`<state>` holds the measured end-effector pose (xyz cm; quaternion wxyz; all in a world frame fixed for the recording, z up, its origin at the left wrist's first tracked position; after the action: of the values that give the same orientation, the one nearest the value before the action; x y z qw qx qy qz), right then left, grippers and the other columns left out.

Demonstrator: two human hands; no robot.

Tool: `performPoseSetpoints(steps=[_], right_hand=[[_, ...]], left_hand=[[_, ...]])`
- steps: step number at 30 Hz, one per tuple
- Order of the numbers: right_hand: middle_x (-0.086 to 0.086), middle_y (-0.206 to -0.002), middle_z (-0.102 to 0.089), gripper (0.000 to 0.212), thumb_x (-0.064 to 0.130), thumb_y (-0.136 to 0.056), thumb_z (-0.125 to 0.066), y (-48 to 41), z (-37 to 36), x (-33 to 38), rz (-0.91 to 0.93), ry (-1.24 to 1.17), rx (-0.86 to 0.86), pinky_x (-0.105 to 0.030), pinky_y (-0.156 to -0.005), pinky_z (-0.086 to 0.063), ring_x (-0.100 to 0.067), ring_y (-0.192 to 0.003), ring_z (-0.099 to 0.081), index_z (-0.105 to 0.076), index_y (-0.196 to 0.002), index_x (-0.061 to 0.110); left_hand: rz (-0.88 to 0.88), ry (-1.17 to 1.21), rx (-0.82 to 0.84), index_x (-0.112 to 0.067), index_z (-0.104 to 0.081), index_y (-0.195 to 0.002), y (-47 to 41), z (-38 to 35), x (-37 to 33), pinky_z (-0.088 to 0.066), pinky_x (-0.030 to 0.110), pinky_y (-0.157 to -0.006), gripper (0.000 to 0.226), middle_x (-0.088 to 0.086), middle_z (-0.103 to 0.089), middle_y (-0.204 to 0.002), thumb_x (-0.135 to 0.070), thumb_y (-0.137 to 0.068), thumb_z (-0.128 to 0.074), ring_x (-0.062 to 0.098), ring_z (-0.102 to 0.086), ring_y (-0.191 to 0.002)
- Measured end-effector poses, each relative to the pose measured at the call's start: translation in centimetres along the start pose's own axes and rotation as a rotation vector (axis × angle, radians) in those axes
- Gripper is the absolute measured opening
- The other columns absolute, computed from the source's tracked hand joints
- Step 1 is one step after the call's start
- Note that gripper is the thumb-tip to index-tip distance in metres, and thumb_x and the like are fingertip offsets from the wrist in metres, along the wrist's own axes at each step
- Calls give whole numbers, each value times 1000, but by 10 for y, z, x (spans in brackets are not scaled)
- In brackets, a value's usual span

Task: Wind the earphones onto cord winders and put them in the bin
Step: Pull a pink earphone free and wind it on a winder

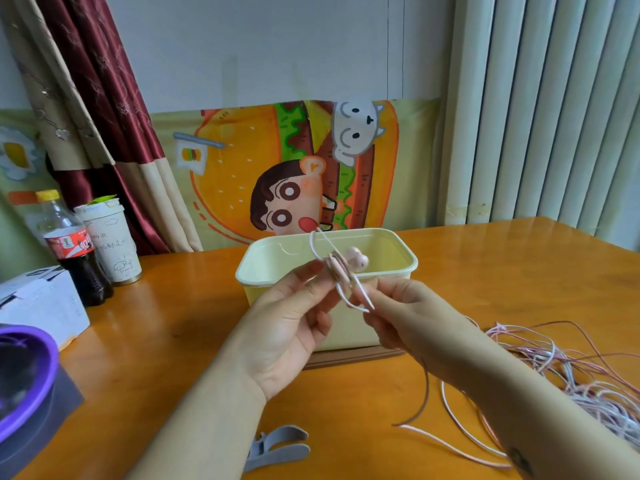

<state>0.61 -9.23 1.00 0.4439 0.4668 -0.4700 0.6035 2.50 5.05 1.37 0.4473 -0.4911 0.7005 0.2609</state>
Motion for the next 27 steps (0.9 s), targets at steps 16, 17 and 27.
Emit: performPoseSetpoints(steps=[16, 17, 27], right_hand=[[13, -80, -63, 20, 31, -96, -49, 22, 10, 38, 145, 900, -31, -10, -65, -45, -2, -72, -57, -68, -103, 32], [14, -80, -63, 21, 31, -96, -49, 23, 10, 40, 155, 904, -35, -10, -65, -46, -1, -75, -57, -68, -103, 32], [18, -51, -55, 25, 43, -82, -59, 24, 20, 57, 350, 776, -271, -11, -50, -38, 2, -59, -52, -64, -67, 24]], left_hand=[[-18, 80, -258, -16, -64, -121, -8, 19, 1, -38, 13, -49, 35, 0, -71, -112, -10, -86, -60, 2, -62, -73], [-4, 97, -255, -17, -65, -118, -8, 20, 2, -38, 12, -47, 32, -1, -71, -110, -10, -87, -59, 3, -61, -74], [-144, -723, -92, -31, -64, -108, 0, 5, 5, -41, 17, -70, 34, -13, -74, -100, -43, -76, -68, -1, -67, -88]])
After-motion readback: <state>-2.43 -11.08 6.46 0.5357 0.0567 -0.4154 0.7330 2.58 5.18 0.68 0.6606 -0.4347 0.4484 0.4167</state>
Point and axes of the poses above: each hand's wrist, its own y-axis away from the middle knuckle, its own z-axis out of the back of the hand, x = y × z, the point moved 3 cm from there along -y, towards the middle knuckle
